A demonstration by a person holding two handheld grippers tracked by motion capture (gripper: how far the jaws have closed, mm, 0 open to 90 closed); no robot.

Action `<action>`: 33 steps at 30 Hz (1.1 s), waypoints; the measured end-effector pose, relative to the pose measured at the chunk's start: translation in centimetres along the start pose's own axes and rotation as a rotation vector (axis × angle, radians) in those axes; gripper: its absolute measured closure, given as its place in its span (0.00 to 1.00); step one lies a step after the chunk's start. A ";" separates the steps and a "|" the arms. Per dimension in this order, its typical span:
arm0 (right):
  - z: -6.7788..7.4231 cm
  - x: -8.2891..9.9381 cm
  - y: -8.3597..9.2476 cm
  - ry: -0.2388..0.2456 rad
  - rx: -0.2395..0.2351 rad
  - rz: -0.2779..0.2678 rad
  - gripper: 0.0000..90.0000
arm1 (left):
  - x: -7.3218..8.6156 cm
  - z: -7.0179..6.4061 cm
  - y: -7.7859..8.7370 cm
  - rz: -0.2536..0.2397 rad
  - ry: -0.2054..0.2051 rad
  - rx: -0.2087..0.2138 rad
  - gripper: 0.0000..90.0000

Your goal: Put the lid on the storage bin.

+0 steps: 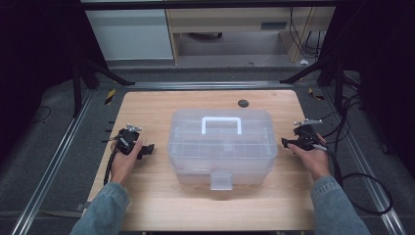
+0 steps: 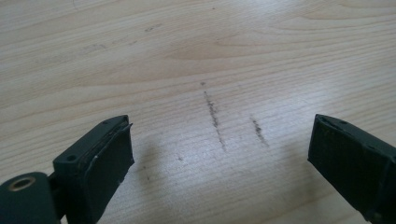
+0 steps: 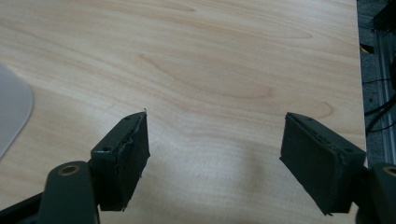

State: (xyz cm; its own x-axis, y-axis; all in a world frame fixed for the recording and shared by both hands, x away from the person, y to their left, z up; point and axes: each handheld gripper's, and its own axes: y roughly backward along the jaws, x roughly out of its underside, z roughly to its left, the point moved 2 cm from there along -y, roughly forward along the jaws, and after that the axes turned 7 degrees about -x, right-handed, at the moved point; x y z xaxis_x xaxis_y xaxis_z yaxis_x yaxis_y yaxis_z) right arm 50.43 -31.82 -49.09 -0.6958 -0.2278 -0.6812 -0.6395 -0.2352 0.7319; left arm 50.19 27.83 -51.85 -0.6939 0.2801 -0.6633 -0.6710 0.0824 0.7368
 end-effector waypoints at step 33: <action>0.0 0.9 -2.8 -0.100 0.045 -0.081 0.08 | 0.0 -0.4 -1.6 -0.070 0.039 0.035 0.00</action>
